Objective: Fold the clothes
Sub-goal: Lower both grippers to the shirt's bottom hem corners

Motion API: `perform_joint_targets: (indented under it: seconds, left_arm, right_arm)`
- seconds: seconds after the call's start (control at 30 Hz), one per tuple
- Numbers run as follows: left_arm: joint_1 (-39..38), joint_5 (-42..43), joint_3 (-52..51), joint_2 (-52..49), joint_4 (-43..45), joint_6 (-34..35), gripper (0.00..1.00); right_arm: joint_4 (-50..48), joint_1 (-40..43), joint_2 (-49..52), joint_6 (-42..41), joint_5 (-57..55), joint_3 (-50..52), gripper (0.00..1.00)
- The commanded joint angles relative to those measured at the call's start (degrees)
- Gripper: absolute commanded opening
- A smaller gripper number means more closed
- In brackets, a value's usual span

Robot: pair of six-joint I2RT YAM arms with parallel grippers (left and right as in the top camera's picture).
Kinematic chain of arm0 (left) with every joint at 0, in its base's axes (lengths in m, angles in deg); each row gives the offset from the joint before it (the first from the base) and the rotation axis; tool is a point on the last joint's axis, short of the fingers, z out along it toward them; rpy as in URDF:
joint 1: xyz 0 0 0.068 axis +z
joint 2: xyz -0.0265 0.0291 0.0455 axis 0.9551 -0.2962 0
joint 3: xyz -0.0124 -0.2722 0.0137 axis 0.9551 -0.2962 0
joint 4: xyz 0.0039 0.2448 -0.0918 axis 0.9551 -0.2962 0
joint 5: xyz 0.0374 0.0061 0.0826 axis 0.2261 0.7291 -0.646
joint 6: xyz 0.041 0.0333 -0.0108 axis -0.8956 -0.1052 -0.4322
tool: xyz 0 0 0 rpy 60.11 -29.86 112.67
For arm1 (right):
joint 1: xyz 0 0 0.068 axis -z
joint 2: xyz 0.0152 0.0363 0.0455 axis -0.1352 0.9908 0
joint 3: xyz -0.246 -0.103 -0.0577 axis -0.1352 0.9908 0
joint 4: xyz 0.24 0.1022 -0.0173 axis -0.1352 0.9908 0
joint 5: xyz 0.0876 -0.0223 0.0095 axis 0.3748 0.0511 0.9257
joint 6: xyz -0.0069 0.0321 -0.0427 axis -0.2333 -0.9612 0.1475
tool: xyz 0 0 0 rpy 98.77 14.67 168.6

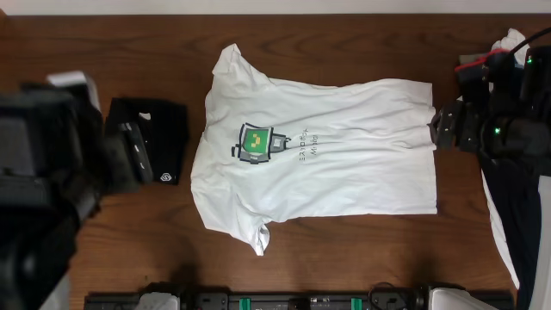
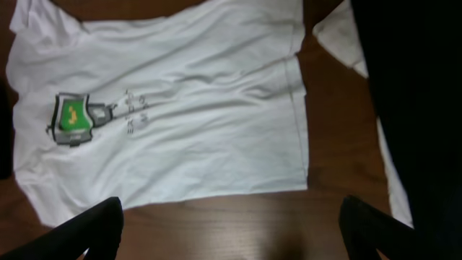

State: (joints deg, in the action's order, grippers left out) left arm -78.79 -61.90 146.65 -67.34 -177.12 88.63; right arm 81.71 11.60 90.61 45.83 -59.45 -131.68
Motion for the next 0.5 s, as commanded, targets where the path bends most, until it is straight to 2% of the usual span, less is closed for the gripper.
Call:
perform_joint_targets:
  seconds: [0.0, 0.13, 0.33, 0.47]
  left_arm:
    - [0.1, 9.8, -14.2, 0.2, -2.4, 4.3, 0.82]
    - [-0.7, 15.9, -31.9, 2.2, 3.8, 4.3, 0.82]
    - [-1.0, 18.9, -55.7, 1.3, 16.4, 6.5, 0.82]
    - [-1.0, 21.0, -65.4, 0.0, 25.9, 10.0, 0.84]
  right_arm:
    - [-0.7, -0.1, 0.7, -0.7, 1.7, 3.1, 0.93]
    - [-3.7, -0.1, 0.8, -0.9, 2.1, 9.1, 0.94]
    - [-7.1, -0.1, 0.8, -0.9, 2.3, 19.0, 0.94]
    - [-9.0, -0.1, 0.8, -0.9, 2.3, 23.4, 0.94]
